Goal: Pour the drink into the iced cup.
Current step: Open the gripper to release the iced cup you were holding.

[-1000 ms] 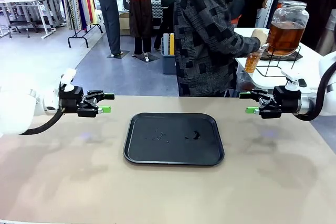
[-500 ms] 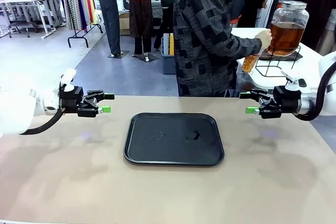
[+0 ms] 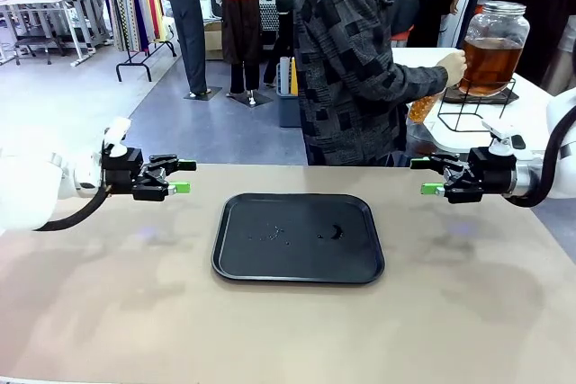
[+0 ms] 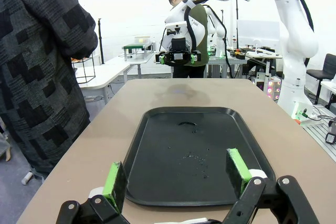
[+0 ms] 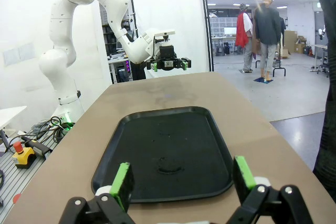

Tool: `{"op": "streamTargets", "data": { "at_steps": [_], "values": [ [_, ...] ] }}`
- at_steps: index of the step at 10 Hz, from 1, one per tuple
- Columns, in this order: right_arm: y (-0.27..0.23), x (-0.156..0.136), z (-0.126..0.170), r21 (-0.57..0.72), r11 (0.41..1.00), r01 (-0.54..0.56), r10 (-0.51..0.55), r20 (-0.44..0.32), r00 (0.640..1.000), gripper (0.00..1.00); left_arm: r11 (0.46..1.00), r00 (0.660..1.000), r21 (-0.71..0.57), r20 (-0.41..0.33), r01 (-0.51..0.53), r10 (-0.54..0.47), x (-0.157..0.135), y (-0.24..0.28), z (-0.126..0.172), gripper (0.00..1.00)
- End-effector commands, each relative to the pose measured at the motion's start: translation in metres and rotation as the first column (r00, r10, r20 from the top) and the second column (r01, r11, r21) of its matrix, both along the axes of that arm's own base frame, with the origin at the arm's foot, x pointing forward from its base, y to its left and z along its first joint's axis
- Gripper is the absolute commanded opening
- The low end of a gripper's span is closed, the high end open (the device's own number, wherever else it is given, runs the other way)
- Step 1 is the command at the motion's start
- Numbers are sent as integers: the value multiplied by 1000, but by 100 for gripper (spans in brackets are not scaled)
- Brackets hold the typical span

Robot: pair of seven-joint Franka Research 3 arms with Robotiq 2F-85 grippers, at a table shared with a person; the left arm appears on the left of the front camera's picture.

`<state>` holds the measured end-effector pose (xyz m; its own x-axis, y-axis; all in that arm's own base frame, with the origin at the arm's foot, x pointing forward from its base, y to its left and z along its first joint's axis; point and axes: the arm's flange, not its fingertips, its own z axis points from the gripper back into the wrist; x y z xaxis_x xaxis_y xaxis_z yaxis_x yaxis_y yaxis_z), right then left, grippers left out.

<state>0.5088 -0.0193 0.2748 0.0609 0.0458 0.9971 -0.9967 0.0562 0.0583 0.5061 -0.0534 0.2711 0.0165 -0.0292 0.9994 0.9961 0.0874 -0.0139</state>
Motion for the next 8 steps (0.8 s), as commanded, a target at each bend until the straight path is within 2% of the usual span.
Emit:
{"op": "streamTargets", "data": {
  "at_steps": [1, 8],
  "values": [
    [1, 0, 3, 3, 1000, -5, 5, 2, 1000, 100, 1000, 1000, 0, 2, 0, 0, 0, -1, 2, 100],
    [1, 0, 3, 3, 1000, -5, 5, 2, 1000, 100, 1000, 1000, 0, 2, 0, 0, 0, -1, 2, 100]
  ]
}}
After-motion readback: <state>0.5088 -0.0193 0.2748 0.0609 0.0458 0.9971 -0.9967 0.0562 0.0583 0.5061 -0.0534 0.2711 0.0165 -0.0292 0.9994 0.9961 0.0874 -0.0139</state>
